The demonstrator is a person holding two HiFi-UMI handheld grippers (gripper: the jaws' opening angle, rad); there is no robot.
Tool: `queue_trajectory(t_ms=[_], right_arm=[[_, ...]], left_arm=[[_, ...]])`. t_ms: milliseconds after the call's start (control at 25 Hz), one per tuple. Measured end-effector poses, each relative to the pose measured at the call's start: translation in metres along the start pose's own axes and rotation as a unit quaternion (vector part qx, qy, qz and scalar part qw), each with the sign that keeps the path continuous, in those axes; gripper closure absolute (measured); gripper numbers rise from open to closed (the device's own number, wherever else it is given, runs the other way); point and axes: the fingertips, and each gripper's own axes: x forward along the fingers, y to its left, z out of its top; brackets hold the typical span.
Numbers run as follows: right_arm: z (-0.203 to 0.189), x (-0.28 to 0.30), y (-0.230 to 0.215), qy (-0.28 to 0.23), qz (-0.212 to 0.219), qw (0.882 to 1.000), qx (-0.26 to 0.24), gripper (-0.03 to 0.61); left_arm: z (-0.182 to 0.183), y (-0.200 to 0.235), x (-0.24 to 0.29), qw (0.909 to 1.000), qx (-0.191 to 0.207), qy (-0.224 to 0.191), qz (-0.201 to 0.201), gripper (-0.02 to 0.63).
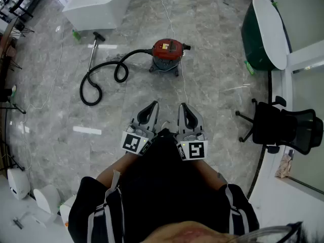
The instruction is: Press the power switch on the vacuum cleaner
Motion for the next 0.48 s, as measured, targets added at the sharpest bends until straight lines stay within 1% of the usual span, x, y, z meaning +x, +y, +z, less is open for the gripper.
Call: queue_trajectory(t_ms=[120,200,280,400,480], right_arm=[[0.003,0.001,-0.010,-0.001,0.005,1.000,-0.004,0.562],[0.005,0.005,-0.018,0.000,0.006,1.000,-0.012,0.561],[0.006,0.009,-0.024,-0.004,0.011,1.000,-0.014,0.563],[0.013,0.009,-0.026,-0.026,0.027,0.999,-0.006,0.561],[0.022,0.008,-0.032,-0.047,0.029,0.998,-0.003,0.561]], left_arm=[[-0.001,-0.009,0.016,0.9999,-0.008,0.009,0.010,0.595],[-0.003,-0.014,0.025,0.9999,-0.001,0.013,0.001,0.595],[-0.002,-0.019,0.033,0.9999,0.005,0.005,-0.014,0.595],[0.000,-0.020,0.043,0.9999,0.003,-0.003,-0.014,0.595],[-0.005,-0.018,0.048,0.9999,0.005,0.004,-0.010,0.595]])
